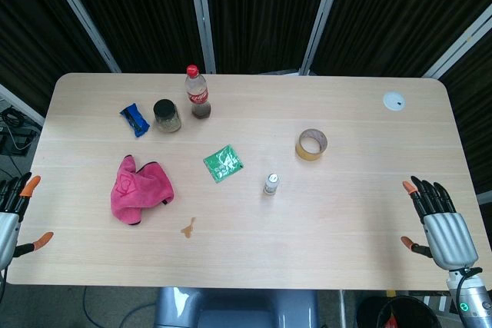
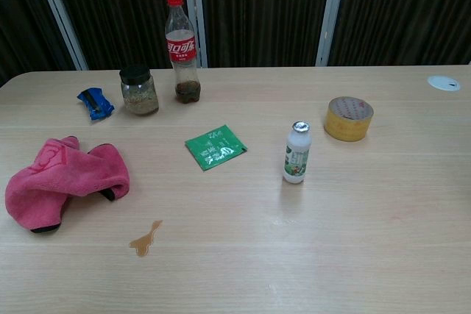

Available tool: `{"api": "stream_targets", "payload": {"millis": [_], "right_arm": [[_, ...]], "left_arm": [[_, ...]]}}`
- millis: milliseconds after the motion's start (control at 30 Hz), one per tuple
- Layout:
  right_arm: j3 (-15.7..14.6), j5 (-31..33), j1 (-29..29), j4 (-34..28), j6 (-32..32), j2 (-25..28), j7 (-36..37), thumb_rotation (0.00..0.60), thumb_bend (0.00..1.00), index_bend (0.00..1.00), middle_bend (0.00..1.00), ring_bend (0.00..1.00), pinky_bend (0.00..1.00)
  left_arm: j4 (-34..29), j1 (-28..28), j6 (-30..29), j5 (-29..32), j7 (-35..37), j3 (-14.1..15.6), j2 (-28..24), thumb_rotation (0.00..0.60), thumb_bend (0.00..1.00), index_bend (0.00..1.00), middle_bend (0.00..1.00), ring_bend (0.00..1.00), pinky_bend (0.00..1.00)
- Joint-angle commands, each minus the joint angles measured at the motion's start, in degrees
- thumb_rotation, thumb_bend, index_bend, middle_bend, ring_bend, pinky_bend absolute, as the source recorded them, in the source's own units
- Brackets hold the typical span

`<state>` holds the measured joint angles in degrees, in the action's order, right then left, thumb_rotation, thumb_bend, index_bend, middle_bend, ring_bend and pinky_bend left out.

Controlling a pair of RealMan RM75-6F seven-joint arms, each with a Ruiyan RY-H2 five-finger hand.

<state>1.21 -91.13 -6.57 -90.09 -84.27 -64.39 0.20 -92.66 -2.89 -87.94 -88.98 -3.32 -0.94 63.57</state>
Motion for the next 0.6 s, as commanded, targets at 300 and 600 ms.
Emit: {"api": "stream_targets", "payload": {"millis": [300, 600], "right_arm": [[-0.1, 0.3, 0.6, -0.4, -0.5, 0.7, 0.8, 0.6, 0.0, 0.0, 0.0, 0.0, 0.0], [-0.1, 1.0, 0.6, -0.9, 0.2, 1.0, 0.5, 0.6, 0.0, 0.0, 0.0, 0.0, 0.0]], "left_arm": [[-0.4, -0.4, 0.9, -0.1, -0.3, 0.3, -0.1, 0.6, 0.04, 0.0, 0.0, 0.0, 0.0], [-1.1, -1.1, 3.1, 1.4, -1.0, 0.2, -0.3, 0.6, 0.04, 0.0, 0.0, 0.0, 0.0]]}}
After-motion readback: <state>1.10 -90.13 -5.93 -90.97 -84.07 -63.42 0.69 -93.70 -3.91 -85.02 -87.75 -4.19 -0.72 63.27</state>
